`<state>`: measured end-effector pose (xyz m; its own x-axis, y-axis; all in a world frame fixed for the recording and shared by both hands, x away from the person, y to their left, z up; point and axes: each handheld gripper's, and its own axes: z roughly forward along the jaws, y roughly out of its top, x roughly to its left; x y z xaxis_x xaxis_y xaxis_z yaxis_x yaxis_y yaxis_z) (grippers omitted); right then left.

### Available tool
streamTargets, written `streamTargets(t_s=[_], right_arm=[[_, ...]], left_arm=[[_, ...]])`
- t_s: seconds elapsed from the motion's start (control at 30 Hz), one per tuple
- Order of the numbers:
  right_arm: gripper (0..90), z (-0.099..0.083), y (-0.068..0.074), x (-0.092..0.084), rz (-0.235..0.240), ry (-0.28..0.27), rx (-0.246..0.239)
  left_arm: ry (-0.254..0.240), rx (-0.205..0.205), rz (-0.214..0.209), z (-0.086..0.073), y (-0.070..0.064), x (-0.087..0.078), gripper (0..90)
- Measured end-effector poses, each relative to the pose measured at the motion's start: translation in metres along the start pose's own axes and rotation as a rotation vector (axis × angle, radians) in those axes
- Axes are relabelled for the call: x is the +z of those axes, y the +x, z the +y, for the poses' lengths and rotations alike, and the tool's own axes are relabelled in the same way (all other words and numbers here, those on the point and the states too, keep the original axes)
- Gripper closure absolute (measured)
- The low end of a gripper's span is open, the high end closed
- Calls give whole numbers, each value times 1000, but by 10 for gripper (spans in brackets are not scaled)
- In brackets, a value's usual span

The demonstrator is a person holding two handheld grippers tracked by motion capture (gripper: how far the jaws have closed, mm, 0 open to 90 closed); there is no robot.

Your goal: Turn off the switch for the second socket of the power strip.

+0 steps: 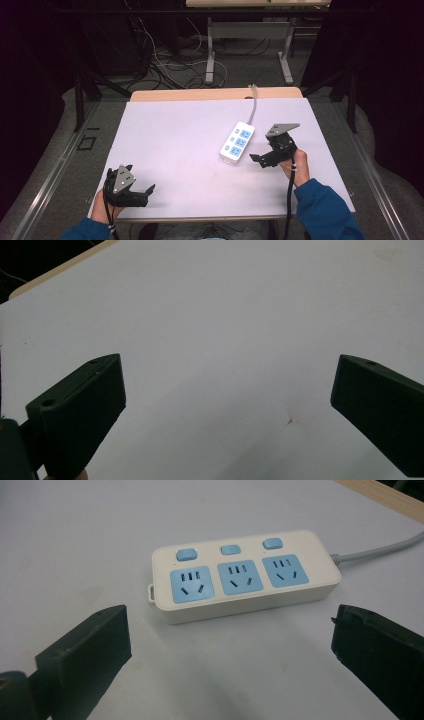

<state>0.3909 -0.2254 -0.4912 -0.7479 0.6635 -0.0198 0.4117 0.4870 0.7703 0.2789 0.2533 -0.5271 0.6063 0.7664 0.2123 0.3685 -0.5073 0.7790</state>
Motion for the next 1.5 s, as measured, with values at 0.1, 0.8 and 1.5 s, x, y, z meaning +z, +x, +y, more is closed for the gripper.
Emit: streamTargets(t_s=[0.1, 0.8, 1.5], right_arm=[[22, 4, -1, 5, 2, 5, 0], [9, 23, -13, 22, 6, 7, 16], [0, 40, -27, 46, 10, -8, 24]], left_arm=[[-3, 0, -3, 0, 0, 1, 11], [-3, -5, -6, 0, 1, 0, 9], [6, -2, -3, 0, 1, 2, 7]])
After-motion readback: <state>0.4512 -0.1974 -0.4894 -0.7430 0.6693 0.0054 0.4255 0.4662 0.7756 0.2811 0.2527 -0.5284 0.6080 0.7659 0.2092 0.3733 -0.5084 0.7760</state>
